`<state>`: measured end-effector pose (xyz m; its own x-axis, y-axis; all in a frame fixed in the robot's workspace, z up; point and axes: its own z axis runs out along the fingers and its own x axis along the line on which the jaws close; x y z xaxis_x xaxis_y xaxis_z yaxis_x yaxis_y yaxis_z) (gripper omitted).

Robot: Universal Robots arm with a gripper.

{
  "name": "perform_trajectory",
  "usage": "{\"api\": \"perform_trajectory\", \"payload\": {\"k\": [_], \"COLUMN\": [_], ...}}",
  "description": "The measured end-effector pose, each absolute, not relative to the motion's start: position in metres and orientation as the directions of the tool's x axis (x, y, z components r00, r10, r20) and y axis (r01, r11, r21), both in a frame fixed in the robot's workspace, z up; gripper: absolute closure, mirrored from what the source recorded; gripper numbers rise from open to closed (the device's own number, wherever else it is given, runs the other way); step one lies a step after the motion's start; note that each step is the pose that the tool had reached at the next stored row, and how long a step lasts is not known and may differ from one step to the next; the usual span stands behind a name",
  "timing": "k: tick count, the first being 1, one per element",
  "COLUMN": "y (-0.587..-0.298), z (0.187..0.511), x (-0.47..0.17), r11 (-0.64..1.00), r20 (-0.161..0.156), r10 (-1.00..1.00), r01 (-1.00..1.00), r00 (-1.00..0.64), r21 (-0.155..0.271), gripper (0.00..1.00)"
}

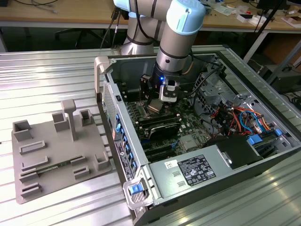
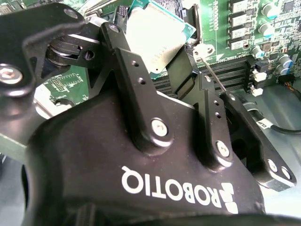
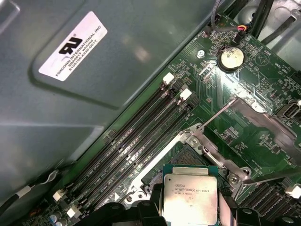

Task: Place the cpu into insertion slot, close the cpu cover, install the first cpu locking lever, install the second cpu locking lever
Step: 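Place the cpu into insertion slot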

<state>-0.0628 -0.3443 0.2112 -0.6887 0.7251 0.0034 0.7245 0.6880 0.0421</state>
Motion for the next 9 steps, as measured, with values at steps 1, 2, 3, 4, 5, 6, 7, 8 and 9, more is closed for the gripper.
{"api": "perform_trajectory", "payload": {"k": [1,2,3,4,5,6,7,8,9], "y": [-0.3443,-0.3443,-0.3443,-0.3443,-0.3443,-0.3443,-0.3443,-0.3443,-0.3443], "z": [0.2111,0.2111,0.2111,0.2110,0.2110,0.2109,0.2108,0.2108,0.2108], "x": [-0.0628,-0.0628,-0.0628,-0.0628,-0.0628,-0.0628,-0.0629,-0.0629,-0.0629], "r11": [0.687,0.686,0.685,0.684,0.683,0.682,0.681,0.680,0.679], "r20": [0.003,0.003,0.003,0.003,0.003,0.003,0.003,0.003,0.003], "r10": [0.726,0.727,0.728,0.728,0.729,0.730,0.732,0.732,0.733], "r01": [0.725,0.726,0.727,0.728,0.729,0.730,0.731,0.732,0.733], "r00": [-0.688,-0.687,-0.686,-0.685,-0.684,-0.683,-0.682,-0.681,-0.680], "r21": [0.042,0.042,0.042,0.042,0.042,0.042,0.042,0.042,0.042], "gripper": [0.45,0.45,0.45,0.45,0.45,0.45,0.45,0.45,0.45]}}
